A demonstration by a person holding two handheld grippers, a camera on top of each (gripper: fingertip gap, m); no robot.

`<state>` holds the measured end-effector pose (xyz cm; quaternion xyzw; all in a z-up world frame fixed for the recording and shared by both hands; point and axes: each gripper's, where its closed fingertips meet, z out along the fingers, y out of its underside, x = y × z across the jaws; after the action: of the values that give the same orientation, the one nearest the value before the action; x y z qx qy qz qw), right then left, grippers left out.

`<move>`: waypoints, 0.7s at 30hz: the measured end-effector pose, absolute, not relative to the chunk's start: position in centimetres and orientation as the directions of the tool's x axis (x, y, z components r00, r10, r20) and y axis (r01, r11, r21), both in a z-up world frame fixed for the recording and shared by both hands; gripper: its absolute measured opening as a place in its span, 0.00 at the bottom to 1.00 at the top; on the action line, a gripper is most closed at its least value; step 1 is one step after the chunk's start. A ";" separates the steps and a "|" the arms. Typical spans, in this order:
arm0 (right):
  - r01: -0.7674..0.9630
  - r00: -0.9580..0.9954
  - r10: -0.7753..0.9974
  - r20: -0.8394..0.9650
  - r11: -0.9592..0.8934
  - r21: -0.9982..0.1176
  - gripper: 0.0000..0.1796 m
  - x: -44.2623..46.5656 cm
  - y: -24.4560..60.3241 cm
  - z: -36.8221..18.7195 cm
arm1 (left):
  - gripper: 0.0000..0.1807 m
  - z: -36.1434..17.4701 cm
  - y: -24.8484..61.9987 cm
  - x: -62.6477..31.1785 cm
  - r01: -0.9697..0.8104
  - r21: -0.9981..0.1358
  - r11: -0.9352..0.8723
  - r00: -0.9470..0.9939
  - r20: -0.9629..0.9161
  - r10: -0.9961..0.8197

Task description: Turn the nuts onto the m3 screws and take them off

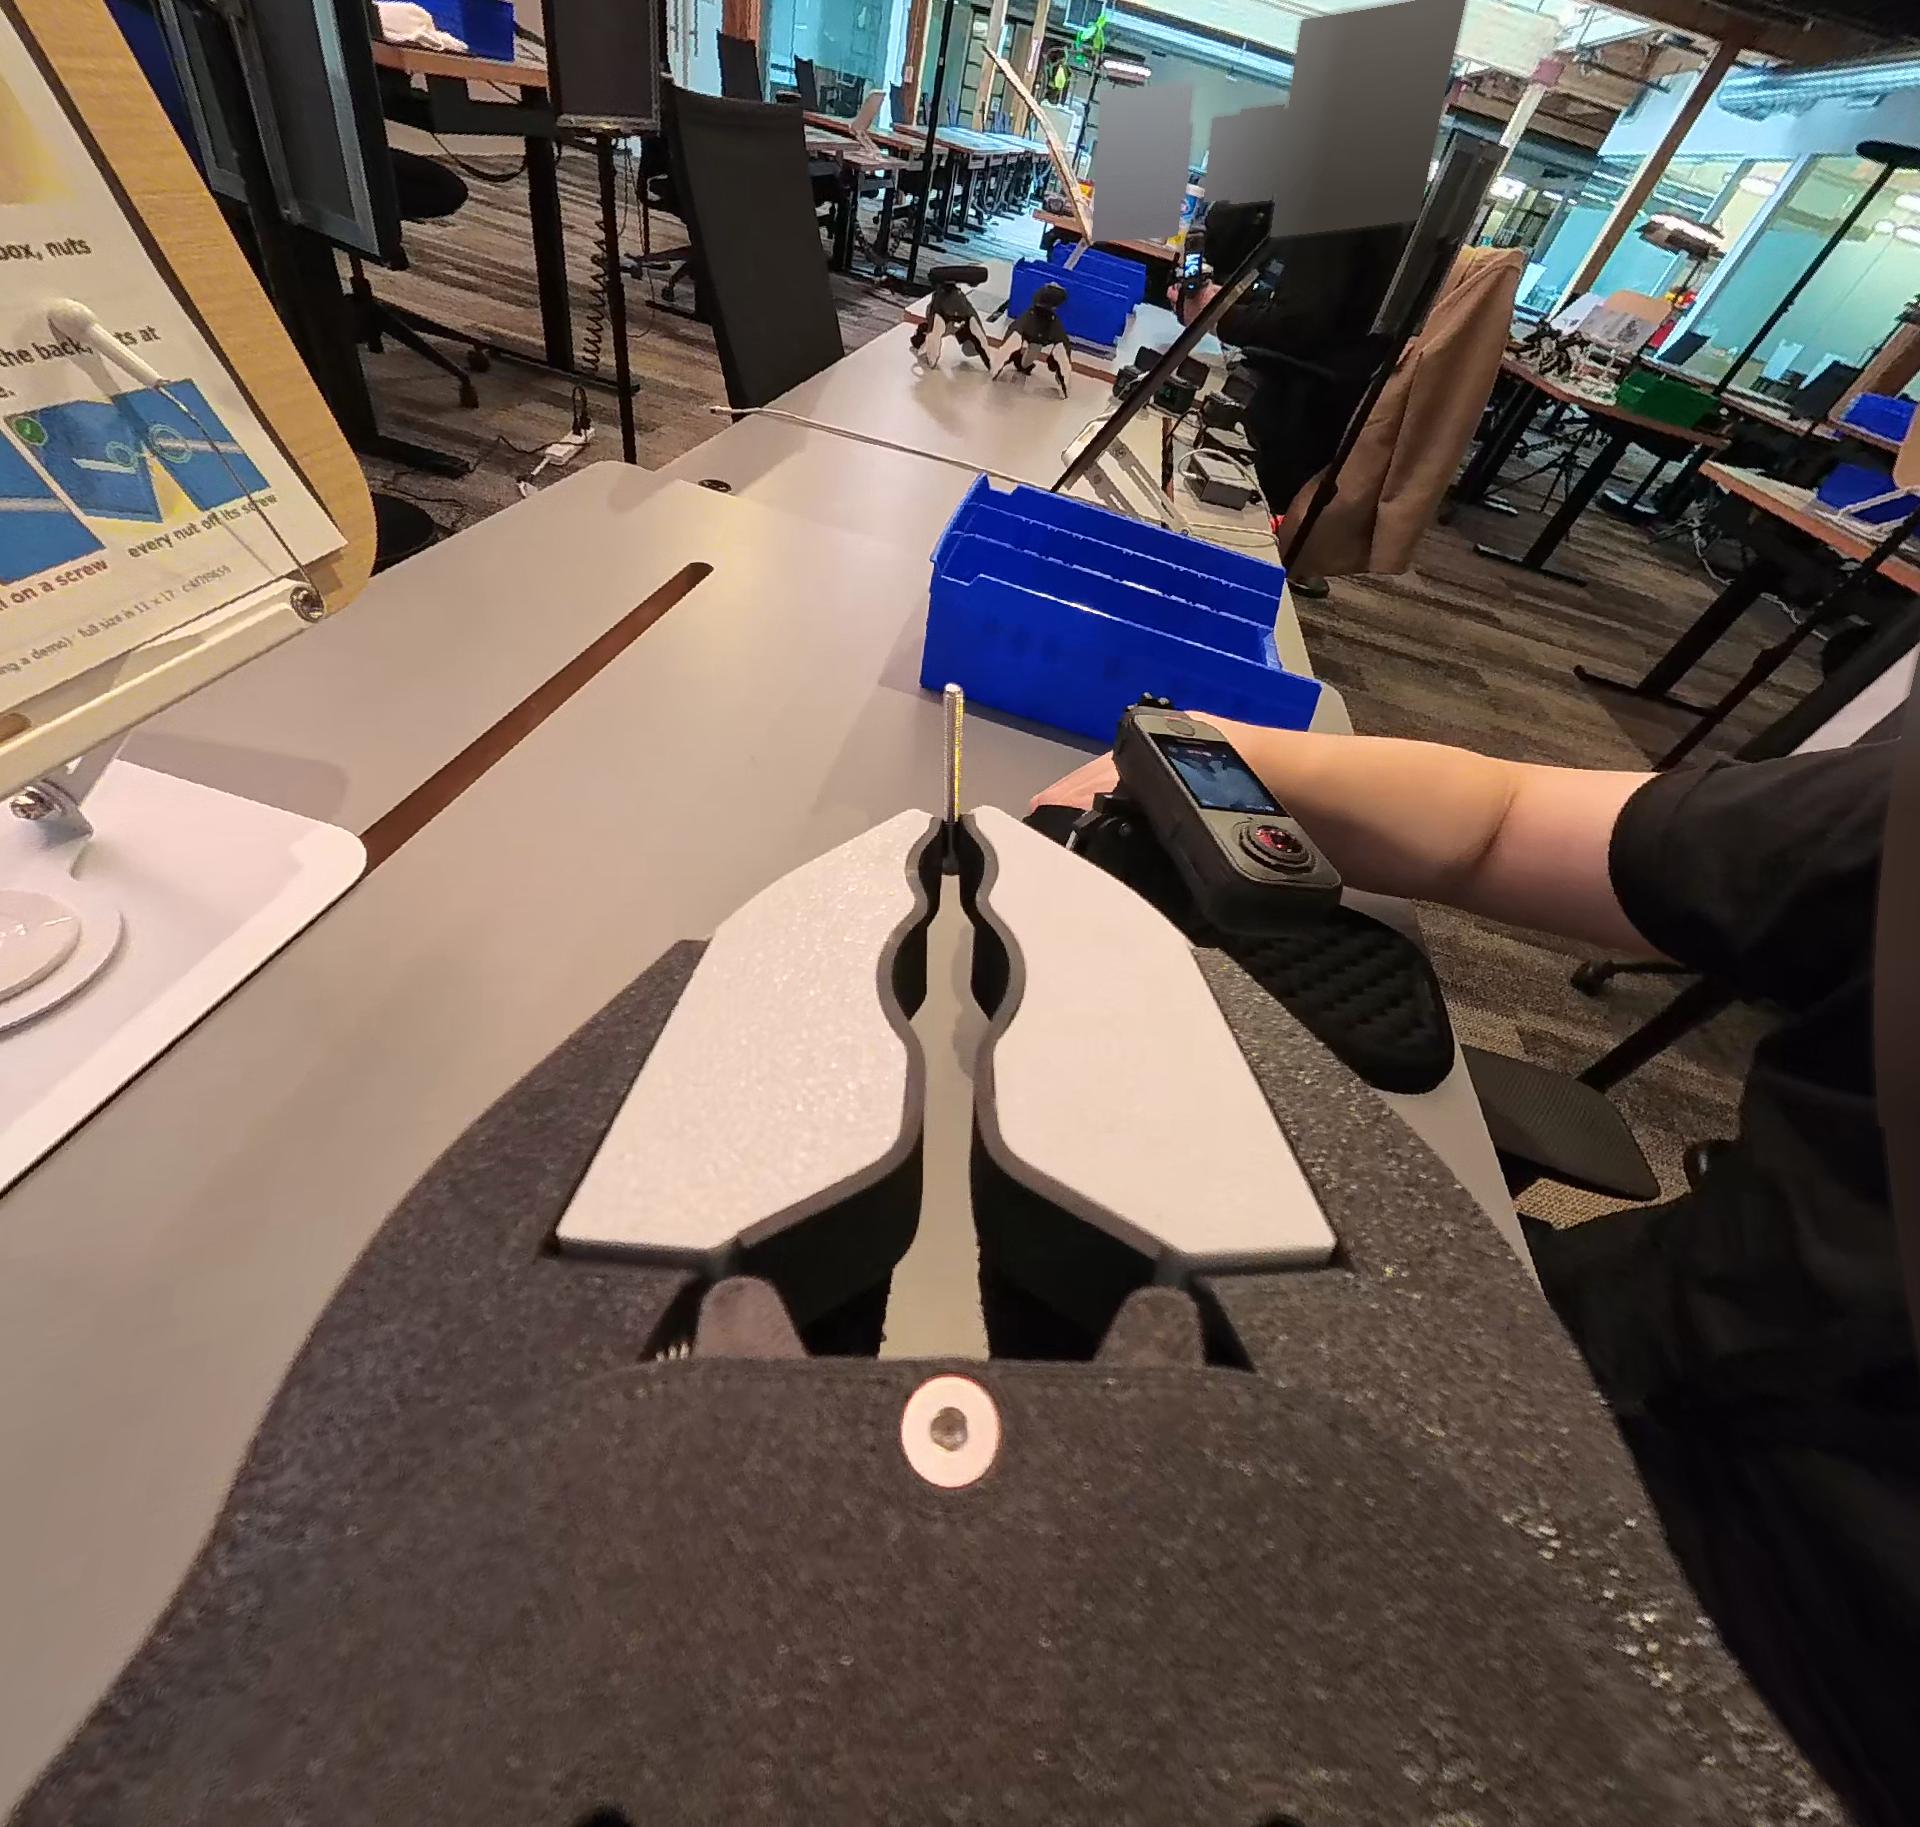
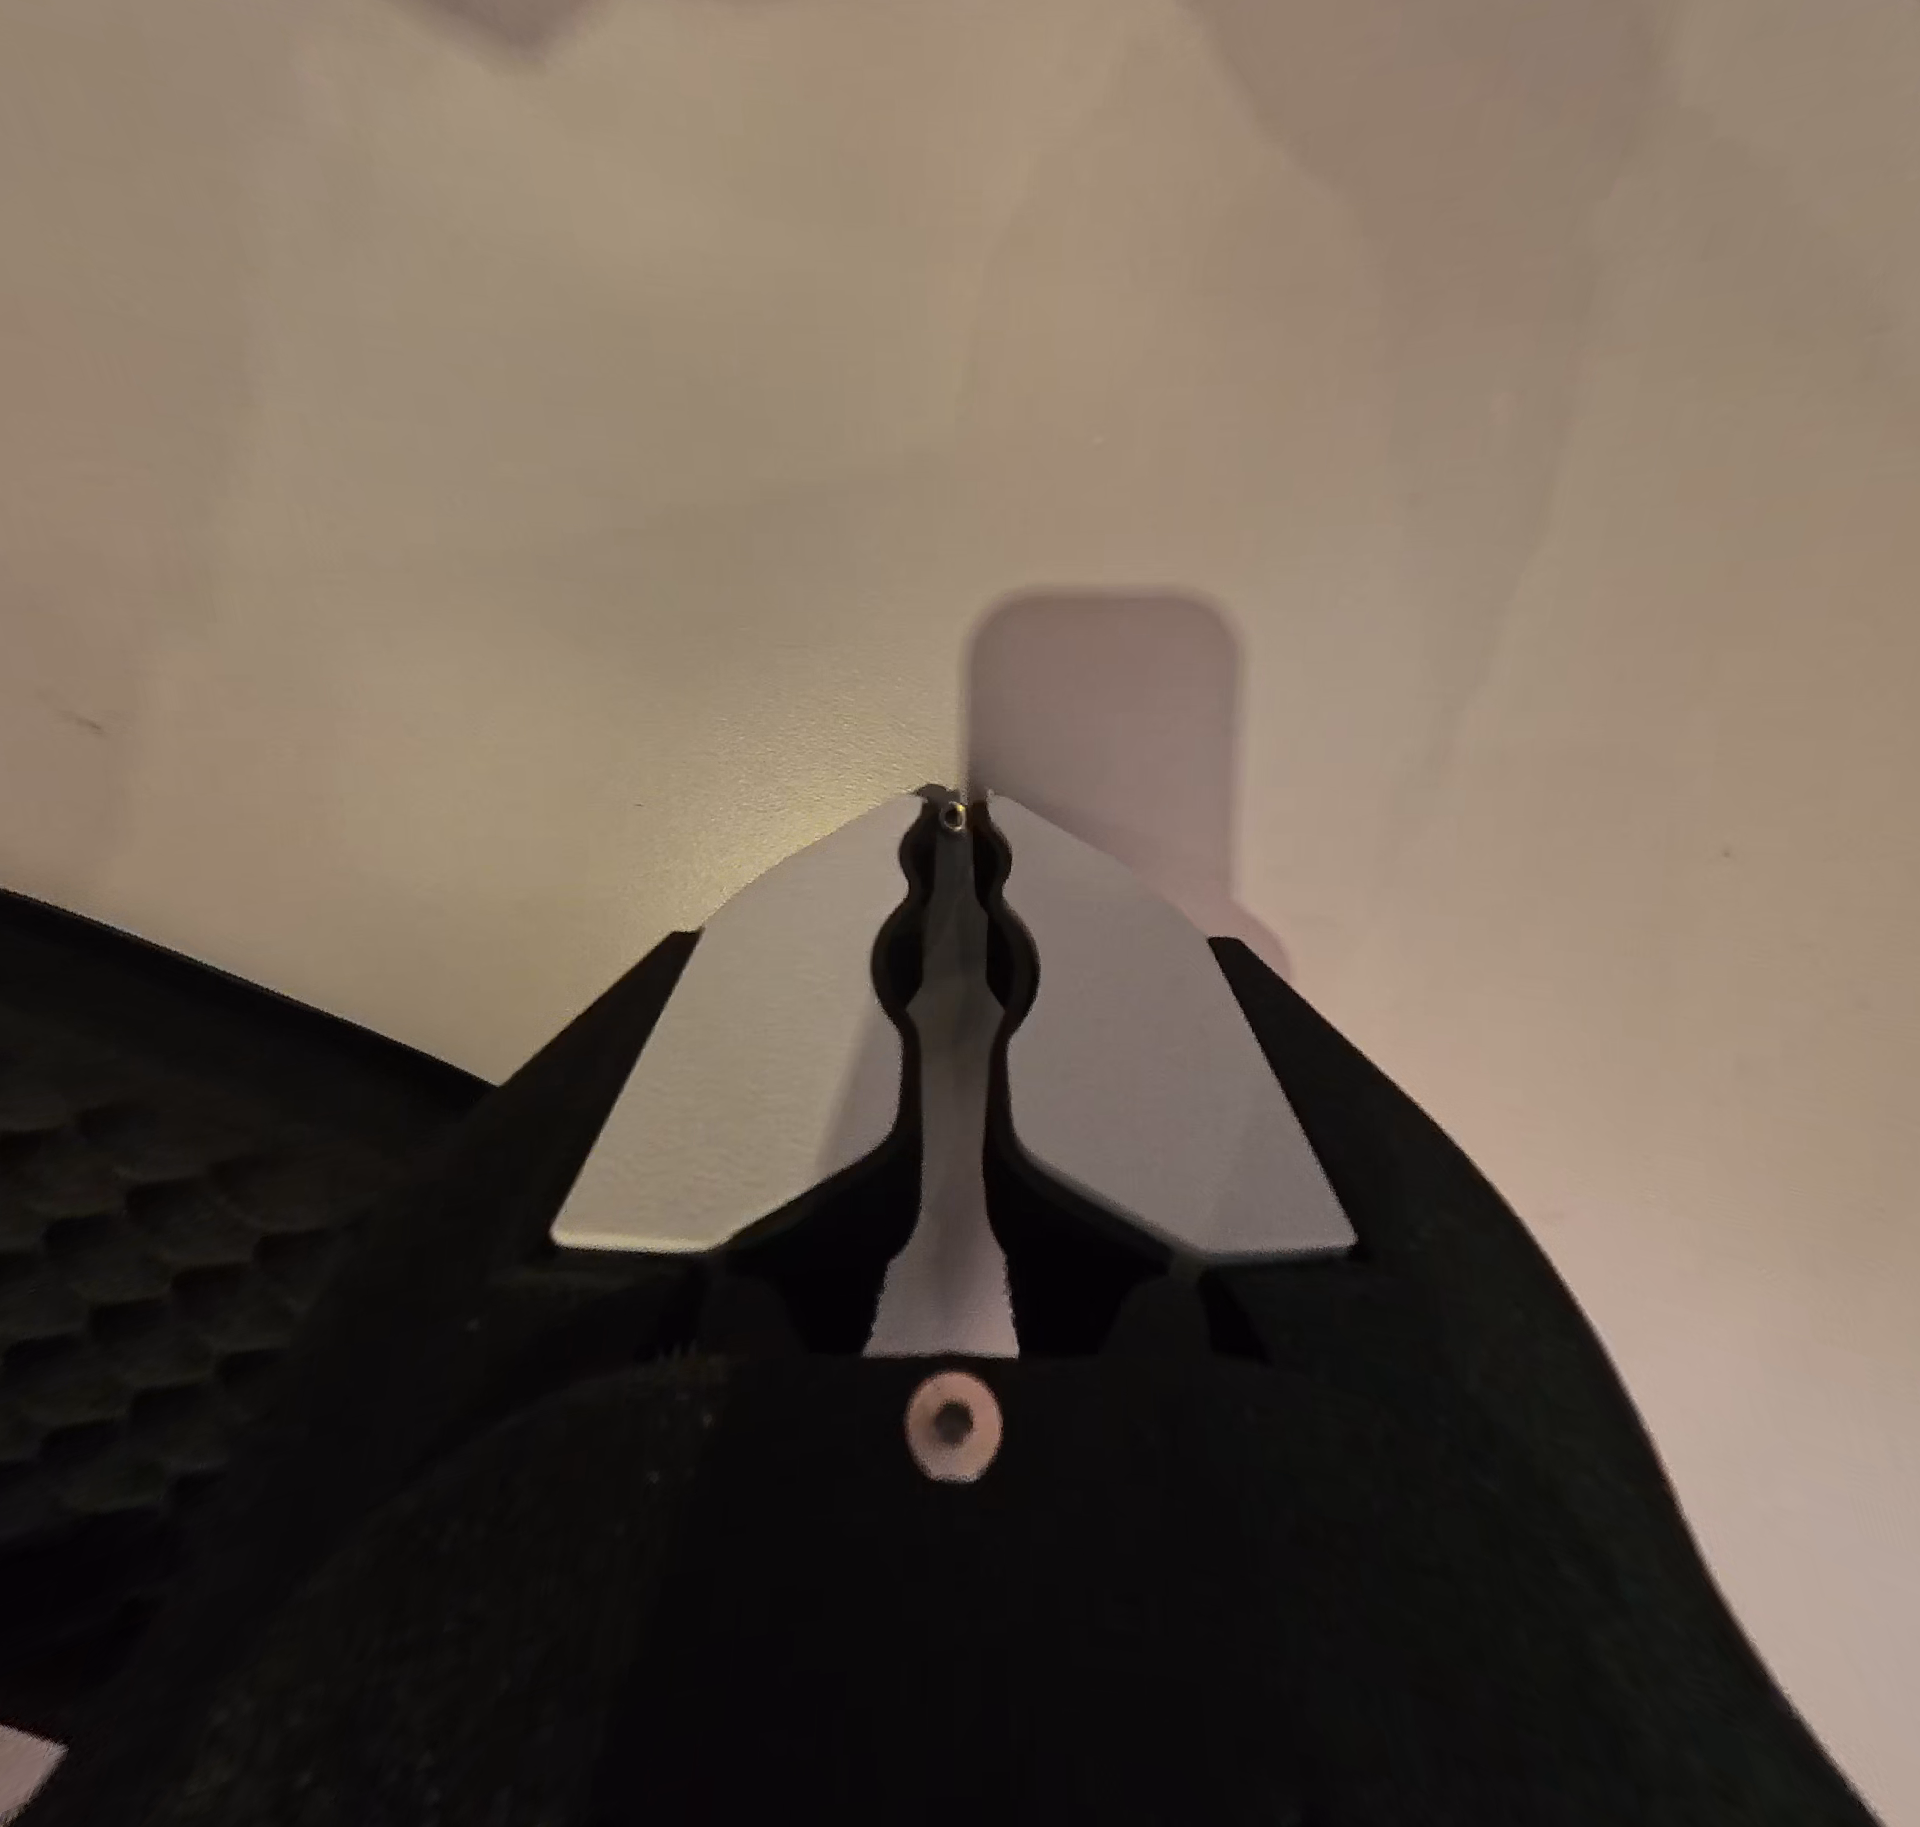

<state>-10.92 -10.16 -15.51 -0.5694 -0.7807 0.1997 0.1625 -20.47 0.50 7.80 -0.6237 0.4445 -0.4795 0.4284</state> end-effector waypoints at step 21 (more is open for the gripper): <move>0.831 -0.267 0.963 0.038 0.250 -0.497 0.03 -10.9 -9.9 -15.4 | 0.01 7.5 0.7 -20.5 -0.149 -0.957 -0.247 0.153 0.224 -0.962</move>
<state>-10.90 -9.91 -15.45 -0.5811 -0.7719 0.1938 0.1702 -20.49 0.74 7.45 -0.6289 0.4419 -0.4775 0.4257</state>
